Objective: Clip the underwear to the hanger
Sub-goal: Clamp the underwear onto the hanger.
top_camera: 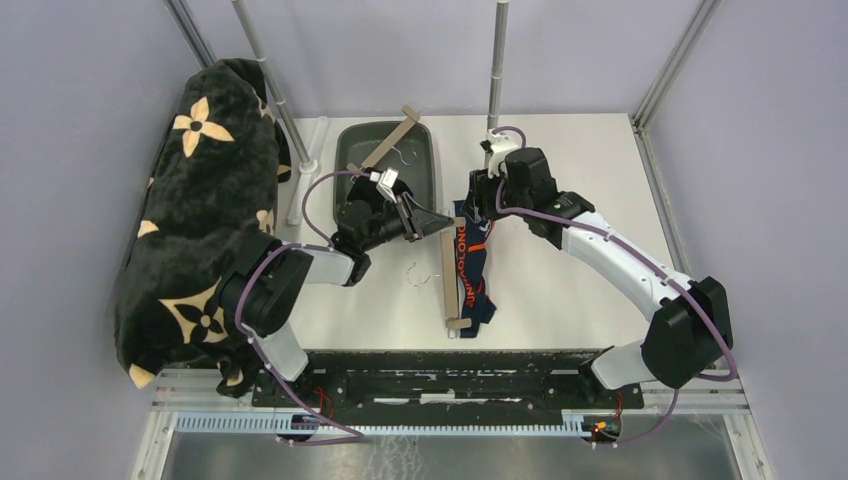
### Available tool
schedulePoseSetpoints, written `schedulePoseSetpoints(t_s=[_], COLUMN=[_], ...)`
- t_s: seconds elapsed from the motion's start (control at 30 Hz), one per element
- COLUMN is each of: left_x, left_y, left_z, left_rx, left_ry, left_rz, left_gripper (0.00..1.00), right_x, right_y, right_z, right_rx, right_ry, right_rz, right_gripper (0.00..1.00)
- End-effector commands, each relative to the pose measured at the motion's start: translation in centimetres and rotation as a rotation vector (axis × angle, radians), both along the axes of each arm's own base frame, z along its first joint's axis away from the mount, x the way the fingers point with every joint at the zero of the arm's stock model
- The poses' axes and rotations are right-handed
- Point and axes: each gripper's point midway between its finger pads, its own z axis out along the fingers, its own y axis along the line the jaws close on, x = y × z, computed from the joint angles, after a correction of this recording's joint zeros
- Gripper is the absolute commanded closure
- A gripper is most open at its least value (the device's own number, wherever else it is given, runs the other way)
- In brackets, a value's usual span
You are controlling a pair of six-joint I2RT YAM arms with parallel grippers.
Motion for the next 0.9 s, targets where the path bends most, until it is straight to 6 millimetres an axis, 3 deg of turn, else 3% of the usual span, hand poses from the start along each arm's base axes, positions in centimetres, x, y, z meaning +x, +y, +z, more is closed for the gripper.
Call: schedulePoseSetpoints(t_s=[0.0, 0.17, 0.43, 0.87], left_x=[1.2, 2.2, 3.9, 4.0], left_y=[-0.7, -0.9, -1.5, -2.0], left_z=[2.5, 2.4, 2.8, 3.9], left_rx=[-0.060, -0.062, -0.068, -0.103], left_ry=[-0.069, -0.057, -0.037, -0.048], left_rz=[0.011, 0.030, 0.060, 0.029], left_gripper=[0.71, 0.72, 0.72, 0.72], right_x=[1.4, -0.5, -3.5, -3.0], right_y=[-0.8, -0.7, 2.0, 3.7], right_z=[1.5, 1.0, -1.4, -3.9], right_rx=[0.007, 0.048, 0.067, 0.110], right_ry=[-0.072, -0.041, -0.013, -0.015], right_rz=[-0.058, -0.034, 0.052, 0.104], right_gripper=[0.39, 0.35, 0.36, 0.38])
